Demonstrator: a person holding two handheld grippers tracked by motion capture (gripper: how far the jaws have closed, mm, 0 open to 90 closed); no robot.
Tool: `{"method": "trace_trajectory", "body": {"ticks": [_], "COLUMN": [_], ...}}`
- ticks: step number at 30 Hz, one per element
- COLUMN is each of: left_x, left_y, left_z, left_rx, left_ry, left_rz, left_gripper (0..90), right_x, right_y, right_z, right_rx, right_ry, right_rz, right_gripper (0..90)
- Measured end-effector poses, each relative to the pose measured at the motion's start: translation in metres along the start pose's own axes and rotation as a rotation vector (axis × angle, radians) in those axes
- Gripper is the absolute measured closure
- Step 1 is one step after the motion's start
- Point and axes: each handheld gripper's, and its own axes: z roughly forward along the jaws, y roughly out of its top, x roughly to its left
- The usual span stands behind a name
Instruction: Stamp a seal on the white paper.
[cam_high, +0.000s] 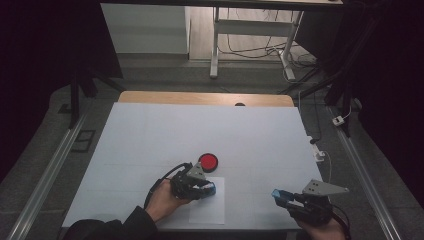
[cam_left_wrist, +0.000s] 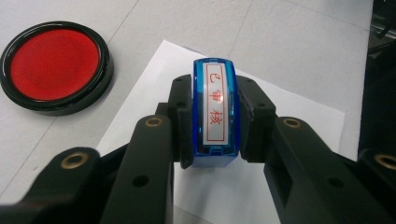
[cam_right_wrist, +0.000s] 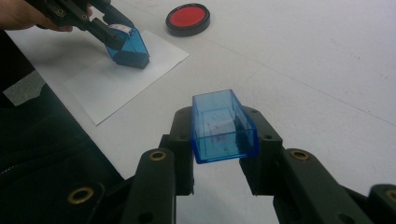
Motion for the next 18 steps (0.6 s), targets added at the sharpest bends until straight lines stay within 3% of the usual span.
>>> {"method": "trace_trajectory", "body": {"ticks": [5, 12, 18], "left_x": [0.001, 0.010, 0.015], "left_y": [-0.001, -0.005, -0.006], "left_z": [0.001, 0.002, 0.003], "left_rx": [-0.008, -0.037, -0.044], "left_ry": [-0.010, -0.057, -0.087], "left_rz": [-0.031, -0.102, -0.135], "left_gripper": [69.9, 69.9, 70.0], "right_x": [0.000, 0.000, 0.000], "right_y": [0.000, 0.000, 0.000], "right_z": [0.000, 0.000, 0.000], "right_rx": [0.002, 0.005, 0.008], "right_ry": [0.000, 0.000, -0.001], "right_rz": [0.001, -0.001, -0.002], "right_gripper": [68.0, 68.0, 68.0]}}
